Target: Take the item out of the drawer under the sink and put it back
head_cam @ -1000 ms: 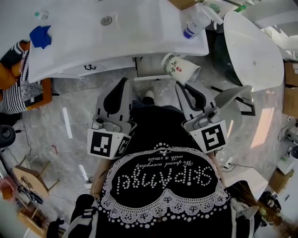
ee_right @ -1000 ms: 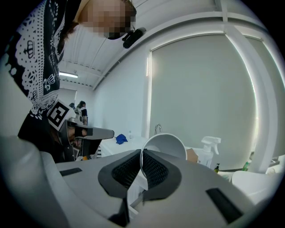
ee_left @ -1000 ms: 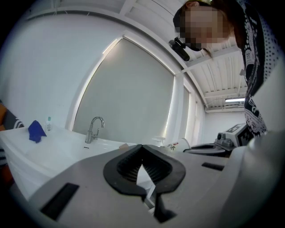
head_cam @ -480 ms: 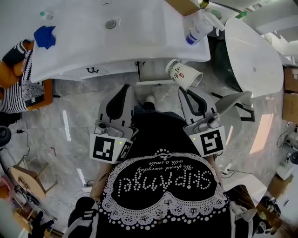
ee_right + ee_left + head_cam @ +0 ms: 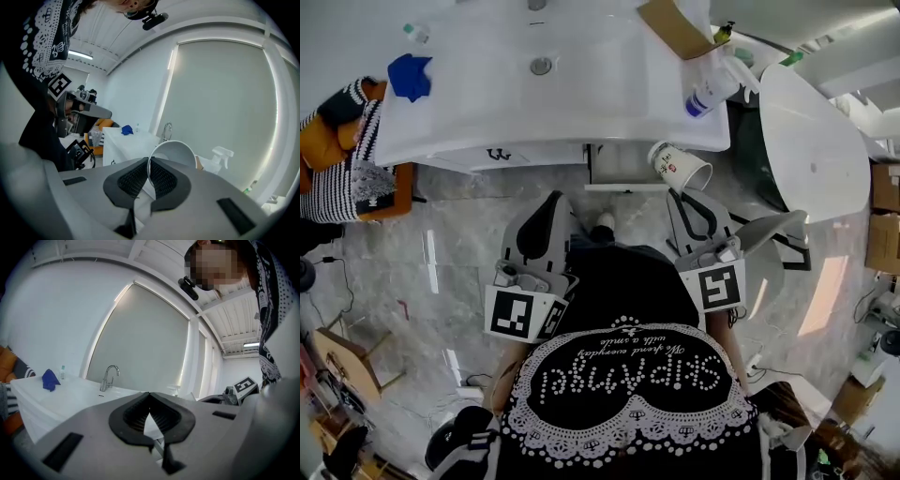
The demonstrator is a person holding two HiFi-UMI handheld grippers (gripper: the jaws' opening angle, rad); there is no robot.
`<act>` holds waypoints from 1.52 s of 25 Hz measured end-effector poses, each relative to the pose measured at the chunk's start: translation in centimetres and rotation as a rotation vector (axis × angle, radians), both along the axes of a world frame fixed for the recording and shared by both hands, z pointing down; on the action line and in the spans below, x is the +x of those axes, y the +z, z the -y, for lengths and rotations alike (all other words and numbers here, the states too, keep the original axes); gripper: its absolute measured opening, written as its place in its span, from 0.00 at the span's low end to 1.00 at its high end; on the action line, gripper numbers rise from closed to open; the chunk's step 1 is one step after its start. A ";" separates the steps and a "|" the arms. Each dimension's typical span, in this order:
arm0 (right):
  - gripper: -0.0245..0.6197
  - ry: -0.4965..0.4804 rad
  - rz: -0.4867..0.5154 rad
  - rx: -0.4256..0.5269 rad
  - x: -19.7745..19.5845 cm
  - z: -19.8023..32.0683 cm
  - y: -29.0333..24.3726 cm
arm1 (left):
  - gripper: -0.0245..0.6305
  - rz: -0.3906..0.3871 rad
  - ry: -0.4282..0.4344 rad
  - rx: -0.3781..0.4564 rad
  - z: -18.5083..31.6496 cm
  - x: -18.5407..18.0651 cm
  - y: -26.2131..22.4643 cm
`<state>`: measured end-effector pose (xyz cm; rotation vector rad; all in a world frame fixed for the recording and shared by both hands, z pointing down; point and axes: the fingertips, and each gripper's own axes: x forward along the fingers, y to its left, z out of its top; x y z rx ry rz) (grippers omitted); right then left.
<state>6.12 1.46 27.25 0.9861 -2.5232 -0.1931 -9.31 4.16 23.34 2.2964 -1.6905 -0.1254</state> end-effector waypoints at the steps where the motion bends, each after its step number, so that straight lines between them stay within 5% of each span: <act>1: 0.08 -0.010 -0.022 0.001 0.0 0.3 0.4 | 0.04 0.002 -0.007 0.002 0.1 -0.2 0.0; 38: 0.08 -0.153 -0.284 -0.161 -1.2 4.1 15.0 | 0.04 0.004 -0.038 -0.127 1.4 -0.4 2.1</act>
